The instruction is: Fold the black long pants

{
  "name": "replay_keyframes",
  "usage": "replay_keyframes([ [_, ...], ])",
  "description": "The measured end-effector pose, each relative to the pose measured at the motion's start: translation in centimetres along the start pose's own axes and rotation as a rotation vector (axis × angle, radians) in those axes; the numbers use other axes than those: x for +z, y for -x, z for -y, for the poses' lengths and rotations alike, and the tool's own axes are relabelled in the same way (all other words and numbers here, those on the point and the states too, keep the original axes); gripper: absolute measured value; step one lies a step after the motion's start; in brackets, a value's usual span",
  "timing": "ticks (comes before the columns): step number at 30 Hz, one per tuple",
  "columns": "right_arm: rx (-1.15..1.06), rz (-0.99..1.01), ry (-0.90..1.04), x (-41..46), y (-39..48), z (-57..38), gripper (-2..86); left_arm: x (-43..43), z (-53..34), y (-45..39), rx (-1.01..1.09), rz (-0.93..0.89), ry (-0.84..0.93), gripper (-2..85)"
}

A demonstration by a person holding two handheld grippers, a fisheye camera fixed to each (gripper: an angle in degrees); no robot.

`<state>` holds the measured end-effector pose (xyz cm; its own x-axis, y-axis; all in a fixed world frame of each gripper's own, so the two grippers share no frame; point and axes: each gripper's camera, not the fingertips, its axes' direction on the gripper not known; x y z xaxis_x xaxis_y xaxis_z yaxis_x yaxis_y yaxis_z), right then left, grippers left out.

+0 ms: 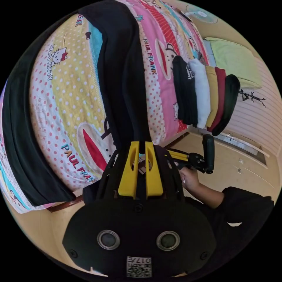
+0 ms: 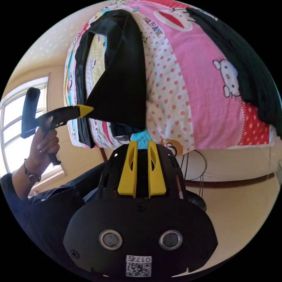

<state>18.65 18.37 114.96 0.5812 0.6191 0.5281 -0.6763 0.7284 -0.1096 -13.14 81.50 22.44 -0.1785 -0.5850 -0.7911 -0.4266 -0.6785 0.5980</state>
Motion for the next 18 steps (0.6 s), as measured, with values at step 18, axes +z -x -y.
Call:
replay_keyframes([
  [18,-0.092,-0.023,-0.206,-8.4,13.9,29.8,14.3,-7.8,-17.4,-0.7,0.124,-0.240,-0.354,3.8],
])
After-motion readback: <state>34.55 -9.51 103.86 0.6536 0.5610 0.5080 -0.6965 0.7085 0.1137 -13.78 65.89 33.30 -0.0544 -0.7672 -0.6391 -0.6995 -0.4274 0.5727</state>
